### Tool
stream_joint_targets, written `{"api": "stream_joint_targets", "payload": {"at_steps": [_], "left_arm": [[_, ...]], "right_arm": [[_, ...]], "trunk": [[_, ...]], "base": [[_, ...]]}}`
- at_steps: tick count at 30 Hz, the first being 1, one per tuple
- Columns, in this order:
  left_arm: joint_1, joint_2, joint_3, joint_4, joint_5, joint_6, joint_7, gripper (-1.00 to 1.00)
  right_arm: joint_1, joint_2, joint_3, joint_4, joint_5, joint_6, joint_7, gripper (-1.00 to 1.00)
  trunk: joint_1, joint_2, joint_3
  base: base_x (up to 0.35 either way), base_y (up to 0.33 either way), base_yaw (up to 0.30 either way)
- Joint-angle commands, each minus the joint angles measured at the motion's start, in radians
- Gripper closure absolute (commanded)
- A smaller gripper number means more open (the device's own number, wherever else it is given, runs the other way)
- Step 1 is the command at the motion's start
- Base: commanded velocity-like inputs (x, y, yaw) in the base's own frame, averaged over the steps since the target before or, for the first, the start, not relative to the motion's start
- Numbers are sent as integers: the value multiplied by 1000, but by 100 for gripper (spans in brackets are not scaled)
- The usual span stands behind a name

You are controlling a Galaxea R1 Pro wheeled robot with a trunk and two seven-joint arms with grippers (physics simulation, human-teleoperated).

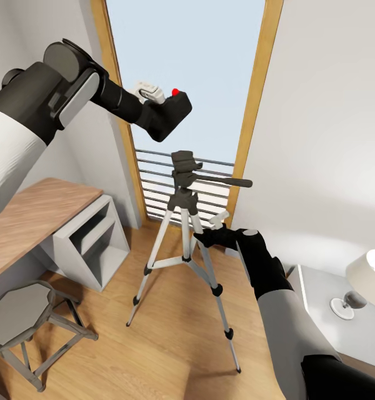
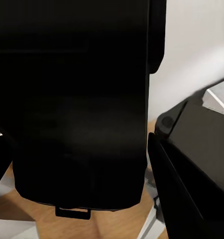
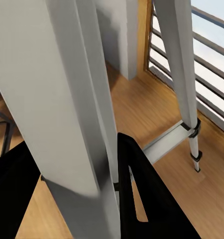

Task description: Attach the digital camera to the camera tripod in the bedroom.

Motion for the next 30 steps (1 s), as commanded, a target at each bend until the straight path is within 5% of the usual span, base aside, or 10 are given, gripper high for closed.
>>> {"api": "stream_joint_targets", "payload": {"at_steps": [1, 30], "left_arm": [[-2, -1, -4, -1, -1, 2, -4, 100], [29, -23, -22, -39, -1, 28, -6, 100]], "right_arm": [[-1, 2, -2, 8, 47, 6, 10, 100], [0, 2, -3, 10, 48, 6, 15, 100]], "trunk": [[0, -1, -2], [0, -1, -2]], "base": [[0, 0, 0], [0, 0, 0]]}}
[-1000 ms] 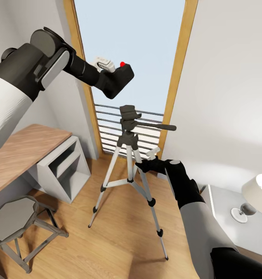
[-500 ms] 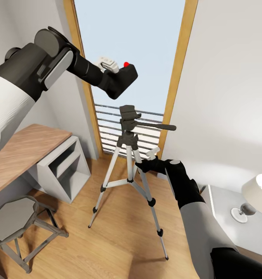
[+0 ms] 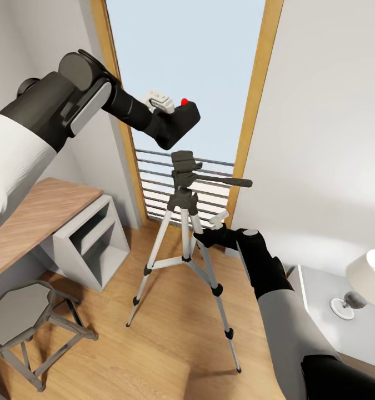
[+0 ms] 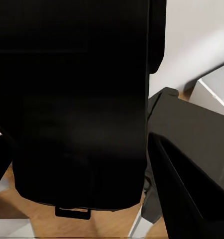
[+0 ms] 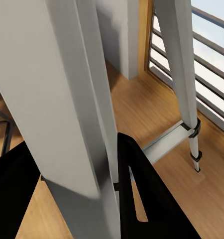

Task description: Attach the digital camera to the camera tripod in the bedroom.

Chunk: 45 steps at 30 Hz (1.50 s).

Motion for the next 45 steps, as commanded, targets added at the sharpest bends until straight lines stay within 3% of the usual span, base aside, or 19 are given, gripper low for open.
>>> {"api": "stream_joint_targets", "payload": {"at_steps": [1, 5, 6, 17, 20, 45], "left_arm": [[1, 1, -6, -1, -1, 2, -5, 100], [7, 1, -41, -1, -1, 4, -5, 100], [9, 13, -148, -36, 0, 11, -6, 100], [9, 97, -148, -180, 0, 13, -5, 100], [9, 107, -148, -197, 0, 13, -5, 100], [10, 117, -145, -287, 3, 12, -6, 100]], "right_arm": [[-1, 2, -2, 12, 44, 6, 8, 100], [0, 2, -2, 14, 44, 6, 8, 100], [0, 2, -1, 16, 44, 6, 8, 100], [-1, 2, -2, 16, 44, 7, 5, 100], [-1, 2, -2, 16, 44, 7, 4, 100], [-1, 2, -2, 17, 37, 8, 4, 100]], "trunk": [[0, -1, -2], [0, -1, -2], [0, -1, -2], [0, -1, -2], [0, -1, -2], [0, -1, -2]], "base": [[0, 0, 0], [0, 0, 0], [0, 0, 0], [0, 0, 0], [0, 0, 0], [0, 0, 0]]}}
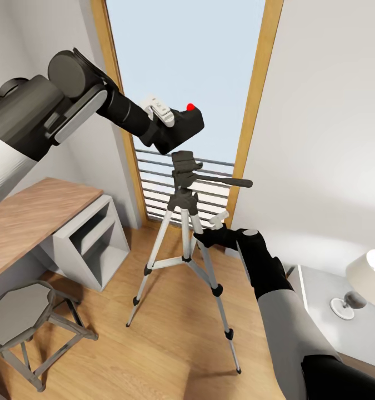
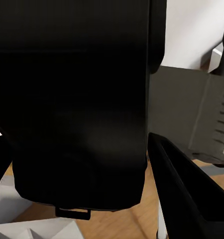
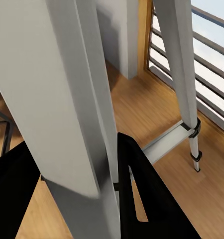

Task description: Attach the digital camera to the camera tripod in the bedroom.

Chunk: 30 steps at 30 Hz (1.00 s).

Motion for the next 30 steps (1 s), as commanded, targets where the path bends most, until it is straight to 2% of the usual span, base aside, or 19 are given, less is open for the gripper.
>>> {"api": "stream_joint_targets", "payload": {"at_steps": [1, 9, 10, 11, 15, 30], "left_arm": [[-2, 1, -2, -1, -2, 2, -4, 100], [-2, 5, -2, 8, 3, 9, -8, 100], [-2, 6, -1, 9, 33, 13, -10, 100], [-2, 6, -1, 9, 45, 14, -10, 100], [-2, 12, -1, 9, 60, 16, -11, 100], [-2, 25, -2, -3, 68, 20, -13, 100]], "right_arm": [[-1, 2, -2, 16, 40, 6, 8, 100], [-1, 2, -4, 17, 40, 6, 7, 100], [-1, 2, -5, 17, 40, 6, 7, 100], [-1, 2, -4, 17, 40, 6, 6, 100], [-1, 2, -5, 17, 40, 6, 6, 100], [-1, 2, -5, 20, 39, 6, 6, 100]], "trunk": [[0, -1, -2], [0, -1, -2], [0, -1, -2], [0, -1, -2], [0, -1, -2], [0, -1, -2]], "base": [[0, 0, 0], [0, 0, 0], [0, 0, 0], [0, 0, 0], [0, 0, 0], [0, 0, 0]]}}
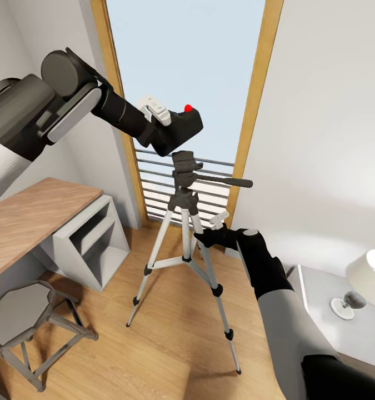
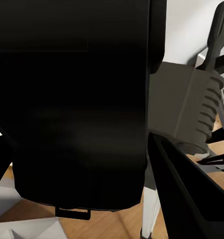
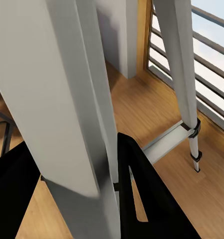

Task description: Attach the digital camera to the camera tripod in the bedroom.

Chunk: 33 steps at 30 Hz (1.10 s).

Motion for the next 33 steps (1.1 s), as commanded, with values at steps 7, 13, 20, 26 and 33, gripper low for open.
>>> {"api": "stream_joint_targets", "payload": {"at_steps": [7, 13, 20, 26, 33], "left_arm": [[-2, 4, -2, -22, -2, 2, -5, 100], [-1, 16, -3, -55, -1, 3, -6, 100], [11, 30, -3, -64, -1, 5, -7, 100], [13, 33, -4, -65, -1, 5, -7, 100], [22, 32, -6, -66, -1, 5, -7, 100]], "right_arm": [[0, 2, -2, 20, 38, 5, 8, 100], [0, 2, -2, 20, 39, 5, 8, 100], [0, 2, -2, 21, 39, 5, 8, 100], [0, 2, -2, 21, 39, 5, 8, 100], [0, 2, -2, 21, 39, 5, 8, 100]], "trunk": [[0, -1, -2], [0, -1, -2], [0, -1, -2], [0, -1, -2], [0, -1, -2]], "base": [[0, 0, 0], [0, 0, 0], [0, 0, 0], [0, 0, 0], [0, 0, 0]]}}
